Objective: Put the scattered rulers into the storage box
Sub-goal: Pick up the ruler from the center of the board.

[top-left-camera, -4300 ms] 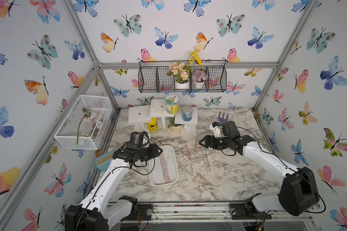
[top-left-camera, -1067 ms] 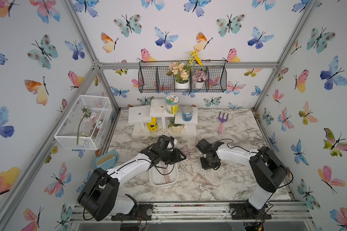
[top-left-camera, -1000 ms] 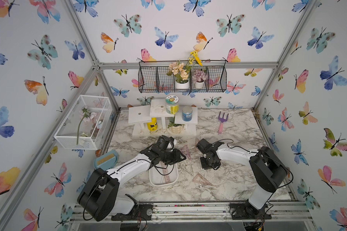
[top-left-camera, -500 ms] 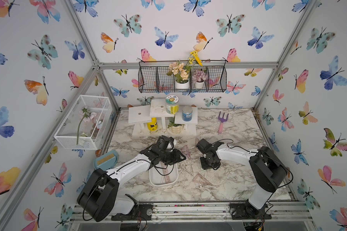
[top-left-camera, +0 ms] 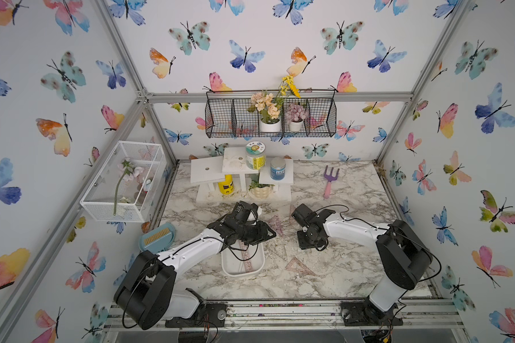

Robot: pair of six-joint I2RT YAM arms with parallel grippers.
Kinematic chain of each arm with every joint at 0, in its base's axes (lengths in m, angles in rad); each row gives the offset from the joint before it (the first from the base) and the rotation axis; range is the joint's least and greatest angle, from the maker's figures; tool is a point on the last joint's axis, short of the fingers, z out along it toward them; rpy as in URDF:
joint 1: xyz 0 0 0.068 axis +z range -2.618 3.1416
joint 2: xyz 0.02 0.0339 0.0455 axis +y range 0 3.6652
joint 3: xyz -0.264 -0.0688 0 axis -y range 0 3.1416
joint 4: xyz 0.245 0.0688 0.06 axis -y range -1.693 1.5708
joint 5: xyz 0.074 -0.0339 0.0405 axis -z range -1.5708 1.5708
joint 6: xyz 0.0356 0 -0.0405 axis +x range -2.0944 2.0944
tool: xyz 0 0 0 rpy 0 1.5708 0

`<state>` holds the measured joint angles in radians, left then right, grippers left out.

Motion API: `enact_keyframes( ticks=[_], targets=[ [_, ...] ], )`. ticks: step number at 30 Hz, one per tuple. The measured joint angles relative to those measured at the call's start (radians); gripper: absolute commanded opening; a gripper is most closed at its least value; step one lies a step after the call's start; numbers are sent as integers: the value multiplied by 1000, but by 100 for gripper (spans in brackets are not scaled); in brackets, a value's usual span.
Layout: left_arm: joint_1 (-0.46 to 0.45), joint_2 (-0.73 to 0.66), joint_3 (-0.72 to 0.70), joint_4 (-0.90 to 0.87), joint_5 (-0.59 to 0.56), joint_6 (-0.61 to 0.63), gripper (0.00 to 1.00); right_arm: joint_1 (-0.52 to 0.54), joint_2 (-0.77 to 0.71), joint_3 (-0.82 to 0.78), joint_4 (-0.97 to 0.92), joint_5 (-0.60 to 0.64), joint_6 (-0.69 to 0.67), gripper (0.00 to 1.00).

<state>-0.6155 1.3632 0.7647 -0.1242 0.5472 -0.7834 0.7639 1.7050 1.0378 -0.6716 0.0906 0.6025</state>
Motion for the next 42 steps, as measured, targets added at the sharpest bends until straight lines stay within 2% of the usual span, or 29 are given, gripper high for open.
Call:
enact_keyframes(
  ticks=[32, 36, 42],
  targets=[
    [0, 0, 0, 0, 0, 0, 40, 2, 36, -26, 25, 14, 6, 43],
    [0, 0, 0, 0, 0, 0, 39, 2, 37, -27, 30, 10, 6, 39],
    [0, 0, 0, 0, 0, 0, 39, 3, 40, -27, 43, 5, 3, 24]
  ],
)
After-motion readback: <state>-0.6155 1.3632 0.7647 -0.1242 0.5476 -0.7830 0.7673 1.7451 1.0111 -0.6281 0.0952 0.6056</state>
